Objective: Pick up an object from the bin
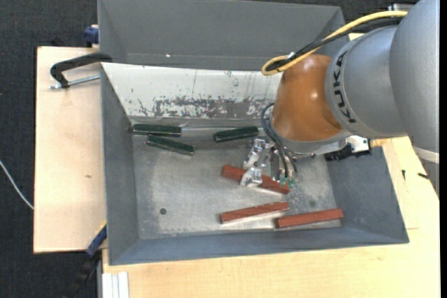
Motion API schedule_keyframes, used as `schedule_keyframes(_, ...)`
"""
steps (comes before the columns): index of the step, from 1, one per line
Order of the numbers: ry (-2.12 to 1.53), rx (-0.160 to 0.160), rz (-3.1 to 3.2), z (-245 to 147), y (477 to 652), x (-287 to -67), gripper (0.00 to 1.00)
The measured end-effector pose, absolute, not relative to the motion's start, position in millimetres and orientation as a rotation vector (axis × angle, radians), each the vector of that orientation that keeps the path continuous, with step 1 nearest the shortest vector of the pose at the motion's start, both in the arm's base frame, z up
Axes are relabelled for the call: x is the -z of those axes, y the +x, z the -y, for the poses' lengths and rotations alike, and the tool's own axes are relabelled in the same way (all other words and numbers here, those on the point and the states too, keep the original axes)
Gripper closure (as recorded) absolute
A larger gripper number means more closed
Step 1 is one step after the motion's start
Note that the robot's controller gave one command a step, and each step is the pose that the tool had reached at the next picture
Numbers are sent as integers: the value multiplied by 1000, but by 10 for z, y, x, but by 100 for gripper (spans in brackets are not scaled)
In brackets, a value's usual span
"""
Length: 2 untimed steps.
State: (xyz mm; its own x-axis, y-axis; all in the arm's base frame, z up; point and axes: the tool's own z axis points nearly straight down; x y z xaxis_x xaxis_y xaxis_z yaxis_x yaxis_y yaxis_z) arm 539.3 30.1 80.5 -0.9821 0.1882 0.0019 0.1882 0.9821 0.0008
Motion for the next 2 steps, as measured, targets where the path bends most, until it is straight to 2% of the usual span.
schedule_keyframes(2, -296, 1, 3126, -306, 5381, -1219, 100)
